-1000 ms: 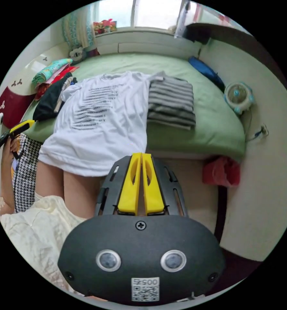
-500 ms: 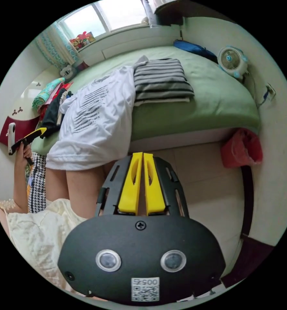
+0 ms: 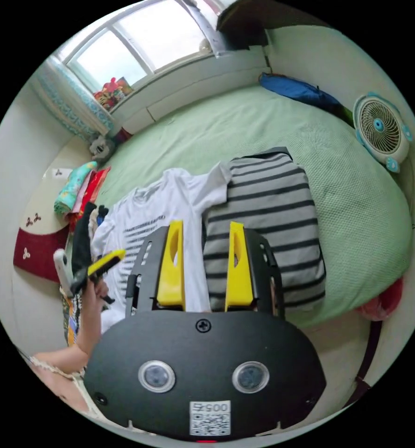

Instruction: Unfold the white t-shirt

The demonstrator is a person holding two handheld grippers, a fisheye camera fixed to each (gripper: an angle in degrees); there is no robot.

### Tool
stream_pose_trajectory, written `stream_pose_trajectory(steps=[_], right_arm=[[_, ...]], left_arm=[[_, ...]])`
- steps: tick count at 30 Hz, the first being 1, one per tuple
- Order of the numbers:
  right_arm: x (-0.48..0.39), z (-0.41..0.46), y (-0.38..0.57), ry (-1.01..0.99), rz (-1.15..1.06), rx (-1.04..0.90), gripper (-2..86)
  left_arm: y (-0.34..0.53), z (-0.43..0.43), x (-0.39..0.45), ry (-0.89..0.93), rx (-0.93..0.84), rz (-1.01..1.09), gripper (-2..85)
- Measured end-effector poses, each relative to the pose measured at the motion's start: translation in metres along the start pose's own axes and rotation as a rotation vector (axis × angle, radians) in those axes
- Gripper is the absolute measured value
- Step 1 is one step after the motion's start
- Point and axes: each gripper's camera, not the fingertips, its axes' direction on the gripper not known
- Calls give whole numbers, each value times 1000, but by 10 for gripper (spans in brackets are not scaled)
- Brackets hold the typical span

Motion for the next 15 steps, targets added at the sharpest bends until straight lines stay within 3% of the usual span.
stream_pose_trajectory(steps=[2,5,7,10,15], right_arm=[[11,30,-35,31,65,-46,125],[16,60,-62,56,107,-62,105],[11,76,-69,69,101,-86,82],[-5,87,-66,176,88,-87,36],[-11,77,-32,60,63,-66,18]], left_arm=[[2,19,-6,13,-81,-56,-6],[-10,21,-7,39,20,4,-6],[-26,36,-16,-21,-51,-37,-6],[-35,45,-24,70,-50,-50,-6],[-49,55,-26,113,-39,-40,-5]])
